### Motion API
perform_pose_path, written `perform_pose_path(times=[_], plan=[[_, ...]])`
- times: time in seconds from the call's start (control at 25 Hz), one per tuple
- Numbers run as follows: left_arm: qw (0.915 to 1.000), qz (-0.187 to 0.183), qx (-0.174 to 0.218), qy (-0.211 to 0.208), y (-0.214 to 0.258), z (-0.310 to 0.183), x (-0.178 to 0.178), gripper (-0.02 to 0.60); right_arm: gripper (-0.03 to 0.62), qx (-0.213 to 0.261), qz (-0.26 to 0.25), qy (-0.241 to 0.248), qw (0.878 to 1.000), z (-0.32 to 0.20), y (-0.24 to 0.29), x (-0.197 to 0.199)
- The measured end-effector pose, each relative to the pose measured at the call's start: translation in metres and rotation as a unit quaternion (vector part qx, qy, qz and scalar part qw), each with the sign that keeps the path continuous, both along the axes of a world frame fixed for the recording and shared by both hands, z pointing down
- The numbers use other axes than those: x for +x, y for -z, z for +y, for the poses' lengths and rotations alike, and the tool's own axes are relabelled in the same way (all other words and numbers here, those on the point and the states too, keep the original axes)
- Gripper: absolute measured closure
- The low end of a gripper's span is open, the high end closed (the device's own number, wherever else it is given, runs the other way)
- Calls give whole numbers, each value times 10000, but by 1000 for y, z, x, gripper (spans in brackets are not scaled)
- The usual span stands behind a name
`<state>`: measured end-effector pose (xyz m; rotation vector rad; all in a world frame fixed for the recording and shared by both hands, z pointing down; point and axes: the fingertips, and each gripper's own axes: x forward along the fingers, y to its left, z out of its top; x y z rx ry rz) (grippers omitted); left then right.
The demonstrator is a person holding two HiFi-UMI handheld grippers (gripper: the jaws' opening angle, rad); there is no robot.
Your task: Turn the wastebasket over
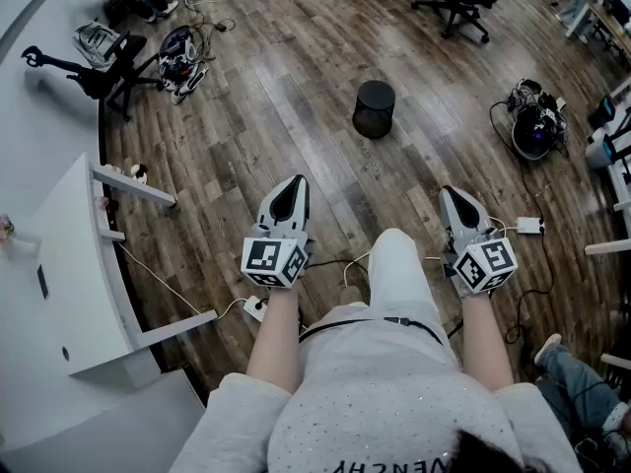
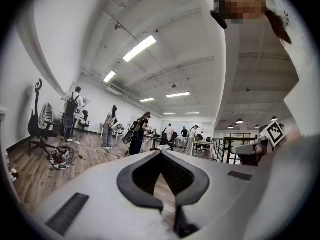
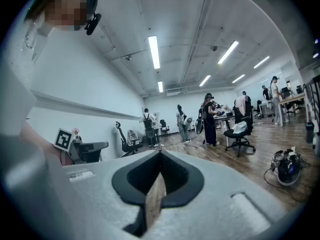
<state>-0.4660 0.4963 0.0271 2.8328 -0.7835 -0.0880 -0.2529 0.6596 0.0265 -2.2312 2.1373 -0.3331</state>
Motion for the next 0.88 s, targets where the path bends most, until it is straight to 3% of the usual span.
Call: perform_pose_path(times=[0.48, 0.88], plan=[[9997, -187, -98, -97, -18, -36, 62, 583, 597, -208, 193, 180, 9994, -55, -27, 39], [9980, -215, -599, -34, -50, -115, 156, 583, 597, -487, 9, 471, 9977, -129, -56, 119]])
